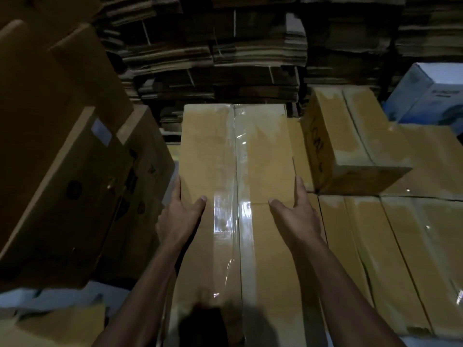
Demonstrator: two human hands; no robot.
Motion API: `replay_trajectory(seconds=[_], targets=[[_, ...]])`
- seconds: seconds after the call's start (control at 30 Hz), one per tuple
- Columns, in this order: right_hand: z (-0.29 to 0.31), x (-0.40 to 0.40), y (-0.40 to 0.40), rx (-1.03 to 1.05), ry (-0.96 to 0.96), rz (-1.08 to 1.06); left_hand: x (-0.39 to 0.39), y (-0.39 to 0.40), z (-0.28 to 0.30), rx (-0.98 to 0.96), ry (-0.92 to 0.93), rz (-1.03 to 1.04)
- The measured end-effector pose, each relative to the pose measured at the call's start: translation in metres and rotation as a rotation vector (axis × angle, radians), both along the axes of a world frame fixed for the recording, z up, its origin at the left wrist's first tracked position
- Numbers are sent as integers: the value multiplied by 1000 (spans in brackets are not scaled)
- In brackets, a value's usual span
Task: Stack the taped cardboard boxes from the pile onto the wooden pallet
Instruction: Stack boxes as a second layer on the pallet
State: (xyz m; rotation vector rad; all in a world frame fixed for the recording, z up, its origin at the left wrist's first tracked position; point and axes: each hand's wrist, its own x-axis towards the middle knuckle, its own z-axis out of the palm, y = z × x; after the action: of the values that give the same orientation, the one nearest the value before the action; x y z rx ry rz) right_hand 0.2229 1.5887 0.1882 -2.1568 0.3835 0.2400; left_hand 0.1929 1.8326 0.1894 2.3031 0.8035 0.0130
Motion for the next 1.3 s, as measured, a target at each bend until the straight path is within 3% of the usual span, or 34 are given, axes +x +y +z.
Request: replay_trajectory(seconds=[0.3, 0.47, 0.7, 1.03, 1.3], targets=[[9, 119, 15, -49, 7, -134, 143, 16, 10, -45, -35, -168], [-2, 183, 30, -67, 2, -258, 233, 34, -23, -235, -82, -261], [0, 270, 50, -145, 59, -363, 341, 51, -40, -335, -27, -371], [-20, 357, 38, -177, 130, -452, 445, 28, -74, -180, 61, -486], [-64, 447, -13, -215, 223, -437, 521, -13, -118, -208, 166, -649]])
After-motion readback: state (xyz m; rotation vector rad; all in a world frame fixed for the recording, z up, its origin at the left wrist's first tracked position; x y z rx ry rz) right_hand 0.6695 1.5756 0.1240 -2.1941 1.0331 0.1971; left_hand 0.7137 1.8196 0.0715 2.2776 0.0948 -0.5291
